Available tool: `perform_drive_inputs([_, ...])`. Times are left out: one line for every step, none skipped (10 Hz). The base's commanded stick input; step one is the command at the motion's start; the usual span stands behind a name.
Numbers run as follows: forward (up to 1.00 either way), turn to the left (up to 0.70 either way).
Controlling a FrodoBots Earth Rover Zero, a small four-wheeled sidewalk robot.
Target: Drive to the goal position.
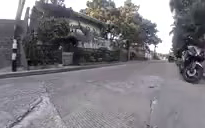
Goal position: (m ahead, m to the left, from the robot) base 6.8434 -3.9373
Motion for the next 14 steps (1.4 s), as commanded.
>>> perform_drive_inputs([1.0, -0.41])
perform_drive_inputs([1.0, -0.41])
perform_drive_inputs([1.0, -0.41])
perform_drive_inputs([1.0, -0.41])
perform_drive_inputs([1.0, -0.41])
perform_drive_inputs([1.0, -0.41])
perform_drive_inputs([1.0, -0.41])
perform_drive_inputs([1.0, -0.41])
perform_drive_inputs([1.0, -0.41])
perform_drive_inputs([1.0, -0.41])
perform_drive_inputs([1.0, -0.41])
perform_drive_inputs([1.0, -0.32])
perform_drive_inputs([1.0, -0.1])
perform_drive_inputs([1.0, -0.01])
